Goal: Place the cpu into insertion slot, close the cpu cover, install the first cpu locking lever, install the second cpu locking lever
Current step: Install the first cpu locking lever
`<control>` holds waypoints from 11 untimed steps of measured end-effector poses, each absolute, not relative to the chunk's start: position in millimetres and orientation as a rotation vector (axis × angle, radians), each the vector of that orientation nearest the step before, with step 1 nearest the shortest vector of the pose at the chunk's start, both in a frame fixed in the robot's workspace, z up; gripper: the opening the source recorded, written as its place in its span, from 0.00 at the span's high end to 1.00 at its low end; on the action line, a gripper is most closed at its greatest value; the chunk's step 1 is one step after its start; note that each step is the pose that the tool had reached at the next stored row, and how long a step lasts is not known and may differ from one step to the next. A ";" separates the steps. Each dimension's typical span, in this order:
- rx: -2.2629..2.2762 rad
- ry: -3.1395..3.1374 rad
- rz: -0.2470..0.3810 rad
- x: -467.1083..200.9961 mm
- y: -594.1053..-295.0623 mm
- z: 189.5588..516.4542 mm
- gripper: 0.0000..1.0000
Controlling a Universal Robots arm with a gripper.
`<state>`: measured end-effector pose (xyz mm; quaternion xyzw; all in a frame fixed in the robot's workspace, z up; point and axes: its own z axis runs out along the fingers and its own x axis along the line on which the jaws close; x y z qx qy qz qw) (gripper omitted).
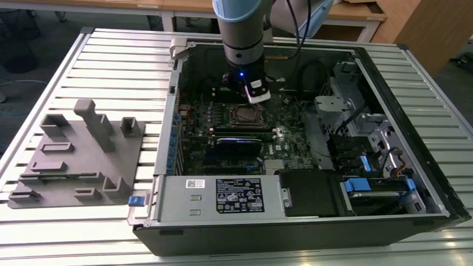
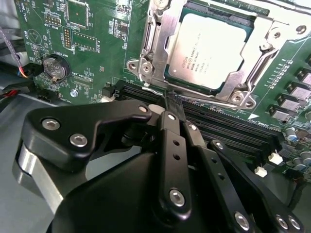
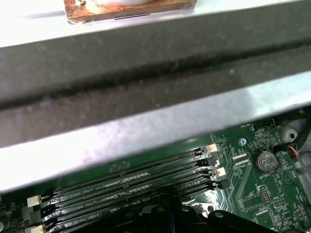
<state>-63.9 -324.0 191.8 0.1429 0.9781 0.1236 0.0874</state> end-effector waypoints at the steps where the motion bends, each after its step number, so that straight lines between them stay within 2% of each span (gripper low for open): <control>1: 0.426 2.913 0.369 -64.0 -323.8 191.8 0.89; 11: 0.428 2.912 0.371 -64.2 -323.5 191.0 0.89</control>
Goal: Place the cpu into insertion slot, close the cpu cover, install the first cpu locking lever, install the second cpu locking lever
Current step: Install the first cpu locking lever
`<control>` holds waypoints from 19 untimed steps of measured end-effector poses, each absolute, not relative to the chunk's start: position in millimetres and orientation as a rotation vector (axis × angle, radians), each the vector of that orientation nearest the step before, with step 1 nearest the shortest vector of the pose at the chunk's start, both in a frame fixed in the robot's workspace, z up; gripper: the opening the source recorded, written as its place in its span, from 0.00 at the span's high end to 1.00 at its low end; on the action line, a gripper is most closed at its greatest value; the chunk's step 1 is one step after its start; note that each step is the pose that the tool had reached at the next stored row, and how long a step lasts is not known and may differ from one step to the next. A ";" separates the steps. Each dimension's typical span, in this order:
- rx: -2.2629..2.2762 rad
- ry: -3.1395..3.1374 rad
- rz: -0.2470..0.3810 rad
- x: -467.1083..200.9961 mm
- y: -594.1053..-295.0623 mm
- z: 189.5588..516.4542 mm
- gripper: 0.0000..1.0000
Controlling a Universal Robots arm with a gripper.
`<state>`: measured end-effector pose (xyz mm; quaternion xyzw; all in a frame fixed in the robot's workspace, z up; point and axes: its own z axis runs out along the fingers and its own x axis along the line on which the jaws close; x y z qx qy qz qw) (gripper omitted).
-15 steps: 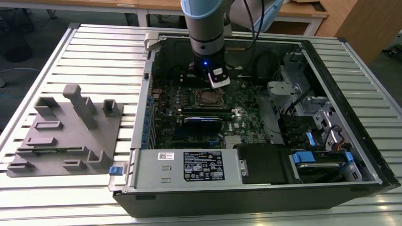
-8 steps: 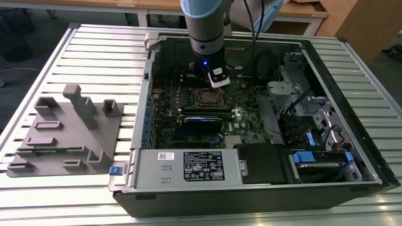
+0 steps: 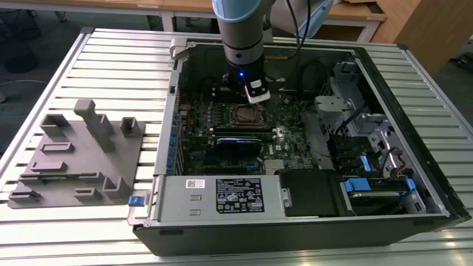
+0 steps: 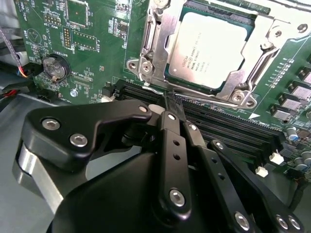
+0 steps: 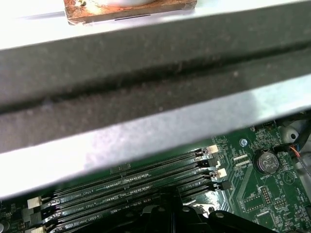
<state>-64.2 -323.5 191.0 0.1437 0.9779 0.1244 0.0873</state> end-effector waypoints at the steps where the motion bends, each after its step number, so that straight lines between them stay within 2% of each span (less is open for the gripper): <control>1: 0.428 2.912 0.371 -64.2 -323.6 190.9 0.89; 19: 0.428 2.912 0.370 -64.1 -324.4 196.1 0.89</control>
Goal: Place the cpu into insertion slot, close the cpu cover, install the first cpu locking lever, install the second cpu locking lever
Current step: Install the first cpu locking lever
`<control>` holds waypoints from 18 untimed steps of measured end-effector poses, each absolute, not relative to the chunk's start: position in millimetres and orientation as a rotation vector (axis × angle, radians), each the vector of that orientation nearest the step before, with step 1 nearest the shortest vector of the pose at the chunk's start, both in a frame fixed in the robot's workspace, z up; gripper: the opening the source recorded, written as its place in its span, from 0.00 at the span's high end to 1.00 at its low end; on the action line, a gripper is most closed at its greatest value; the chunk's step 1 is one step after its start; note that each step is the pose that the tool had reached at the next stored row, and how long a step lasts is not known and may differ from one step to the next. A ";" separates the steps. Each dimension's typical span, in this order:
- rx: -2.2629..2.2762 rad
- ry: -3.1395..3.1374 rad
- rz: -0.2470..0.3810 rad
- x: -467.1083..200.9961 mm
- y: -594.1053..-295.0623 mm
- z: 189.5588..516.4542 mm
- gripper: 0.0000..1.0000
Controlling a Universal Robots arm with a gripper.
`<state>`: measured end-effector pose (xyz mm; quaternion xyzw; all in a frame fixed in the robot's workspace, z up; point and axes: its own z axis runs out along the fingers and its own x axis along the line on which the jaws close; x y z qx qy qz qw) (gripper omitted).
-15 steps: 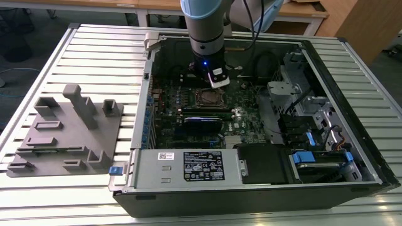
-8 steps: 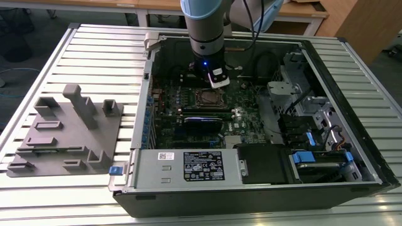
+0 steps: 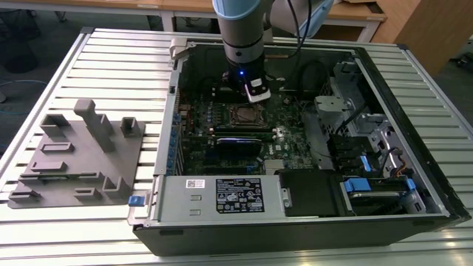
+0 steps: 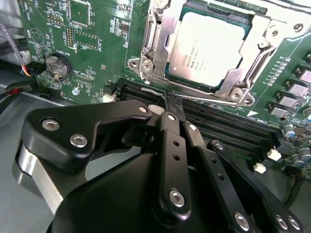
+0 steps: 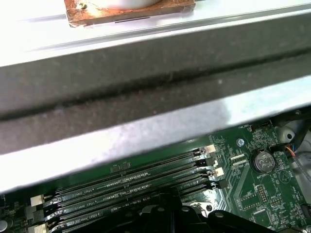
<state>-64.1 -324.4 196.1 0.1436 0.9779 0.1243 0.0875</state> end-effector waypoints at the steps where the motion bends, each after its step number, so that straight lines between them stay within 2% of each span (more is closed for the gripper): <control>1: 0.428 2.912 0.370 -64.2 -324.5 196.7 0.89; 18: 0.432 2.910 0.362 -64.1 -325.3 196.4 0.89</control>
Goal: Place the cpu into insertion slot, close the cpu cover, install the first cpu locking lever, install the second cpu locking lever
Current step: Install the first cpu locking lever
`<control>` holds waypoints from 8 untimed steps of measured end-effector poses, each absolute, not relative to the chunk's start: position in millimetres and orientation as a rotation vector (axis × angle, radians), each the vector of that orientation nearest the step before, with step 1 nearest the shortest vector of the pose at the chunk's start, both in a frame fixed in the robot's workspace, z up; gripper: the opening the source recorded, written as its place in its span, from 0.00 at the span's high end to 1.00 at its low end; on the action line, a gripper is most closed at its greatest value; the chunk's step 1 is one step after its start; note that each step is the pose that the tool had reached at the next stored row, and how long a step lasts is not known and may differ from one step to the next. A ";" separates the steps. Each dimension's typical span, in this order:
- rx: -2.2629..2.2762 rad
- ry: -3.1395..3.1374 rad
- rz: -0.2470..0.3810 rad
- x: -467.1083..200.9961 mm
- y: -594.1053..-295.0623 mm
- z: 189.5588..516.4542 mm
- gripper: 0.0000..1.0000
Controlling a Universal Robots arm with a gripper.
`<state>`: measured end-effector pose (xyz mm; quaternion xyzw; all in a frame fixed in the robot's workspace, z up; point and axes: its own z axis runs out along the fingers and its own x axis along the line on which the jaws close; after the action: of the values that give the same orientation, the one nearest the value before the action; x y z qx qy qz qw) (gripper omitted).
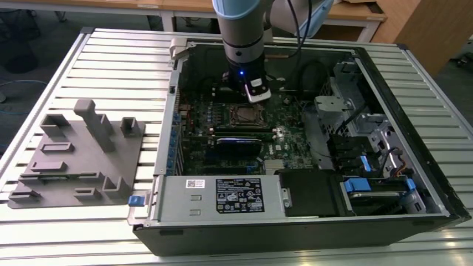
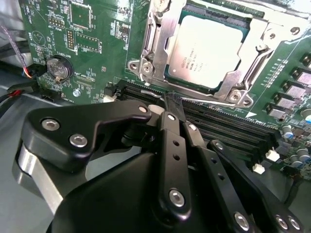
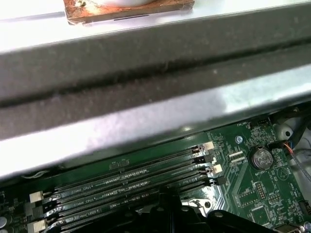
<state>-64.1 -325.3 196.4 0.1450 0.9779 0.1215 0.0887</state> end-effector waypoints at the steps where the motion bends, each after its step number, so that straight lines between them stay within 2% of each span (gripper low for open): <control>1: 0.435 2.909 0.361 -64.1 -324.7 196.4 0.89; 8: 0.480 2.898 0.356 -64.1 -323.9 196.1 0.89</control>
<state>-64.1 -323.9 196.1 0.1617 0.9753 0.1197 0.0911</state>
